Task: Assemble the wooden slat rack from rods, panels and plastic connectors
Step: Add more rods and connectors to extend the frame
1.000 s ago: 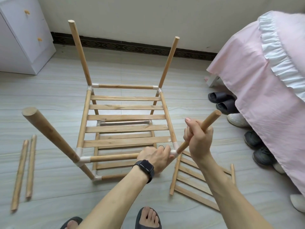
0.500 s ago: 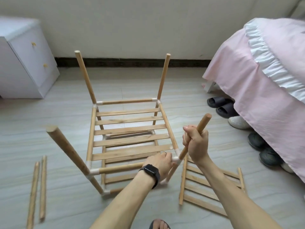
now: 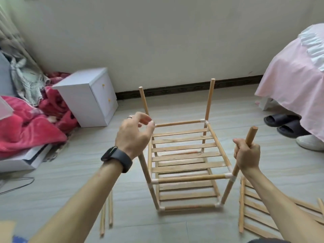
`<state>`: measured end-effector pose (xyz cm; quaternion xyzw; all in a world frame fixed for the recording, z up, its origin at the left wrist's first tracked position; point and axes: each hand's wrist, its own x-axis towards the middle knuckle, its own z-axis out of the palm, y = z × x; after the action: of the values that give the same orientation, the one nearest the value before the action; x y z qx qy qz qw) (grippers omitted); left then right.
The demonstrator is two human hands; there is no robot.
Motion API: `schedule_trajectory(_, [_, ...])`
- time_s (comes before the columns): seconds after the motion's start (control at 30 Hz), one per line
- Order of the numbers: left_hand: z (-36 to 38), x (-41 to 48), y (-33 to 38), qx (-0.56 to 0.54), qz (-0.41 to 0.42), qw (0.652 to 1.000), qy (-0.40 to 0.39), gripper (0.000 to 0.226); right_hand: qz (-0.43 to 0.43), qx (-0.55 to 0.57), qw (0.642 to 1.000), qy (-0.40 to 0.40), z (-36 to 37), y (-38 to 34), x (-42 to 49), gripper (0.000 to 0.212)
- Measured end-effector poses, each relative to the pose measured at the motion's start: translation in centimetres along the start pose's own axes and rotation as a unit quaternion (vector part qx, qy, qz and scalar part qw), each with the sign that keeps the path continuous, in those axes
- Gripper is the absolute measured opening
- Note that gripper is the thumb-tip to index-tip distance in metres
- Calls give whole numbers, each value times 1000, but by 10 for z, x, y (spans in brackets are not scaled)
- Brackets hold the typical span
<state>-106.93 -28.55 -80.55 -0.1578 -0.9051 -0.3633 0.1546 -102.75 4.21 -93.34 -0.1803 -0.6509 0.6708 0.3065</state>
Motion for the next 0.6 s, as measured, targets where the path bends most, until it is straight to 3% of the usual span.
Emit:
schedule_trajectory(0.07, [3, -16, -15, -191, -111, 975, -24, 30, 5, 2, 1000, 10, 2, -1, -1, 41])
schedule_trajectory(0.17, [25, -38, -26, -305, -166, 937, 32, 50, 5, -6, 1000, 14, 7, -2, -4, 42])
schedule_trajectory(0.37, [74, -57, -43, -338, -213, 902, 160, 43, -5, 3, 1000, 3, 8, 1, -12, 44])
schedule_trajectory(0.6, [87, -44, -57, -351, -168, 905, 170, 50, -15, 6, 999, -45, 1, 7, 1, 46])
